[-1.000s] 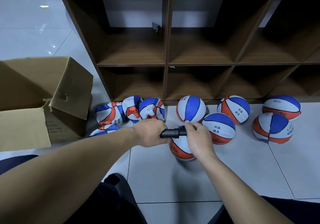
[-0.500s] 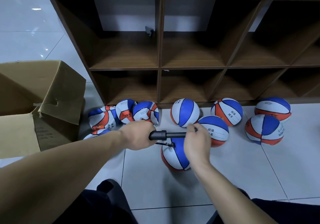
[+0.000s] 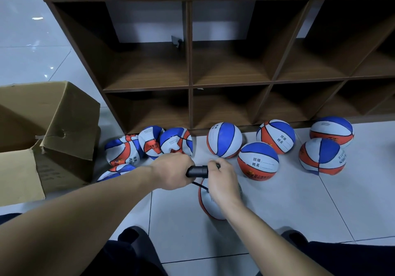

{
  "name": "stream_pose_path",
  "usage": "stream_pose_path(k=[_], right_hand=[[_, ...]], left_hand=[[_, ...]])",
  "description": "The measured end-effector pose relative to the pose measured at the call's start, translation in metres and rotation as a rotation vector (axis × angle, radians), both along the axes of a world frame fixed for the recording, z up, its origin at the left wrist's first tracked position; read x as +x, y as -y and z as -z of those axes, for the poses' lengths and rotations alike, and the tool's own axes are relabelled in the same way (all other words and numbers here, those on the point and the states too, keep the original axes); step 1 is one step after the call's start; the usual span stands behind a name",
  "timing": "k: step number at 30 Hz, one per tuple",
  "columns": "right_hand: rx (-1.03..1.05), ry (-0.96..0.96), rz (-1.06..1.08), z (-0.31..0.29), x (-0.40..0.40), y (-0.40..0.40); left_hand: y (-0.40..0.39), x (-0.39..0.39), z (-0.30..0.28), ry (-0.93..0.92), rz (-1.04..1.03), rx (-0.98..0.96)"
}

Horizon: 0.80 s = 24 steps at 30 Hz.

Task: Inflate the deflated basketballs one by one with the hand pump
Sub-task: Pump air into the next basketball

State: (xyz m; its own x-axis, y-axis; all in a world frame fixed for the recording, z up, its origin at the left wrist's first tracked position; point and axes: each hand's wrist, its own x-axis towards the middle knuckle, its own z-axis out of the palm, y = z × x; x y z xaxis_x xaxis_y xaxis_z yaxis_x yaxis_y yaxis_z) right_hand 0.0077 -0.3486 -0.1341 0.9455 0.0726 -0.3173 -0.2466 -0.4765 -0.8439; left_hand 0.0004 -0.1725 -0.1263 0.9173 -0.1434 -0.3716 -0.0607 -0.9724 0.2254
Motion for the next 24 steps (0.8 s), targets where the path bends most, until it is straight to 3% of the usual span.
stream_pose_path(k=[9,15,18,24], right_hand=[[0.011,-0.014,-0.019,0.002,0.022,0.025],[0.04,-0.059,0.212,0.001,0.053,0.058],[0.032,0.038,0.285,-0.001,0.042,0.049],[0.044,0.084,0.187,0.001,0.01,0.018]], left_hand=[[-0.009,-0.004,0.003,-0.05,-0.051,-0.027],[-0.028,-0.001,-0.001,-0.028,-0.08,0.054],[-0.021,0.001,-0.004,-0.017,-0.061,0.081],[-0.008,0.002,-0.009,0.025,-0.02,0.1]])
